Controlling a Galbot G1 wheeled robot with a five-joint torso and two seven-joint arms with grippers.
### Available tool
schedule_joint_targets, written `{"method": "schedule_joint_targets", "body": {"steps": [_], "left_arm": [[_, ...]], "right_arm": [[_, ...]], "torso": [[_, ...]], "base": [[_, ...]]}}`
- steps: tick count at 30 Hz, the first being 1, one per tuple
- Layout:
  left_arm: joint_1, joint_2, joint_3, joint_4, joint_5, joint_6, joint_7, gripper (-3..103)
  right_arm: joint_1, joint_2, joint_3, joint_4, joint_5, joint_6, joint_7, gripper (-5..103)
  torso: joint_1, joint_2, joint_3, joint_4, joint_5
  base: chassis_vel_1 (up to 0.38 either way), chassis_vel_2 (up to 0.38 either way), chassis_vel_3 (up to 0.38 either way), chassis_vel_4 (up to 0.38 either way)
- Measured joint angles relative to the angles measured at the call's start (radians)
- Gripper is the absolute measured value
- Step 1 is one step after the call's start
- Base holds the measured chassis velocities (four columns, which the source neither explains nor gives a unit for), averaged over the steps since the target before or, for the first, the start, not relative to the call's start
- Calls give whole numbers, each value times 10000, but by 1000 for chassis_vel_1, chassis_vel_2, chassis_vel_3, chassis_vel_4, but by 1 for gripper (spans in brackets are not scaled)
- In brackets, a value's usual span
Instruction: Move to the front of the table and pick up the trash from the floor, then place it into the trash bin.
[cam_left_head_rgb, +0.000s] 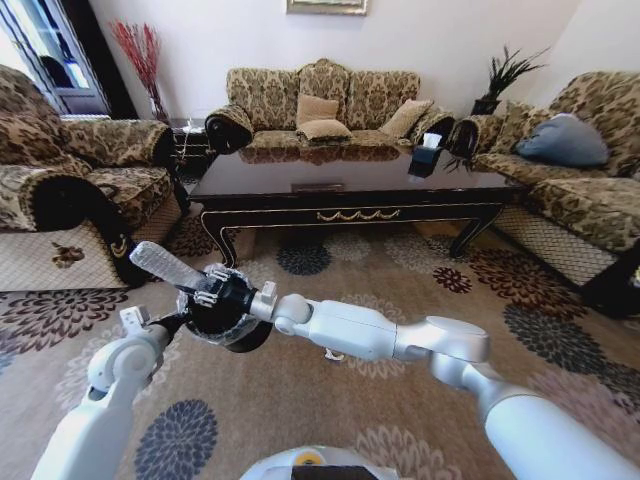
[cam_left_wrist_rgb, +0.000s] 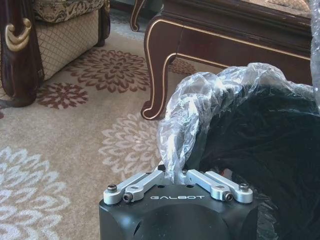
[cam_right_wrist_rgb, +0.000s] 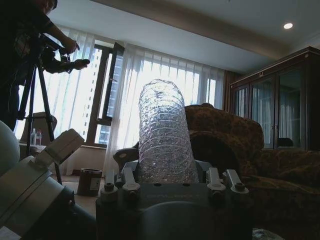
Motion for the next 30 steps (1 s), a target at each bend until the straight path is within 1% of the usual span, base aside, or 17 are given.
{"method": "schedule_joint_targets", "body": {"steps": [4,6,9,10,11,12,15,18,20,21,23,25,26,27,28,29,30], "left_arm": [[50,7,-37,-4,-3,0,0,2],[56,7,-41,-1,-3,0,0,2],[102,15,-63,6,3,0,6,2],[102,15,-63,6,3,0,6,2],[114,21,-68,7,6,1,7,2],[131,30,-83,2,6,0,8,2],[148,41,-113,-15,4,0,9,2],[168,100,-310,-66,-118,0,0,2],[168,115,-366,-72,-157,0,-5,2],[162,157,-480,-73,-210,0,-19,2],[136,255,-726,-10,-279,-1,-22,2],[128,336,-914,129,-286,-3,-36,2],[128,376,-1023,213,-308,-3,-40,2],[128,376,-1023,213,-308,-3,-40,2],[138,412,-1132,288,-352,-2,-44,2],[171,457,-1272,352,-428,-3,-48,2],[188,477,-1328,365,-462,-2,-49,2]], "right_arm": [[-4,-105,26,35,-38,3,121,75],[-4,-126,29,39,-44,3,129,75],[-44,-286,83,49,-163,23,143,91],[-44,-286,83,49,-163,23,143,91],[-70,-336,110,56,-211,35,144,96],[-124,-409,163,80,-269,51,144,99],[-194,-510,248,120,-321,64,152,100],[-380,-799,641,175,-412,-10,359,100],[-410,-851,732,175,-412,-50,395,100],[-489,-983,962,162,-412,-156,504,100],[-642,-1194,1393,74,-425,-414,903,100],[-774,-1369,1701,-23,-466,-712,1576,100],[-861,-1455,1841,-83,-467,-948,2039,100],[-861,-1455,1841,-83,-467,-948,2039,100],[-959,-1528,1982,-144,-455,-1217,2552,100],[-1119,-1623,2170,-202,-297,-1698,3511,100],[-1185,-1648,2233,-203,-207,-1915,3925,100]], "torso": [[0,0,0,3,0],[0,0,0,3,0],[0,0,0,1,0],[0,0,0,1,0],[0,0,0,2,0],[0,0,0,2,0],[0,0,0,2,0],[0,0,0,2,0],[0,0,0,2,0],[0,1,0,2,0],[0,0,0,0,2],[0,0,0,0,1],[0,0,0,1,1],[0,0,0,1,1],[0,0,0,2,1],[1,0,0,3,-1],[0,0,0,4,0]], "base": [[0,0,0,0],[0,0,0,0],[0,0,0,0],[0,0,0,0],[0,0,0,0],[0,0,0,0],[0,0,0,0],[0,0,0,0],[0,0,0,0],[0,0,0,0],[0,0,0,0],[0,0,0,0],[0,0,0,0],[0,0,0,0],[0,0,0,0],[0,0,0,0],[0,0,0,0]]}}
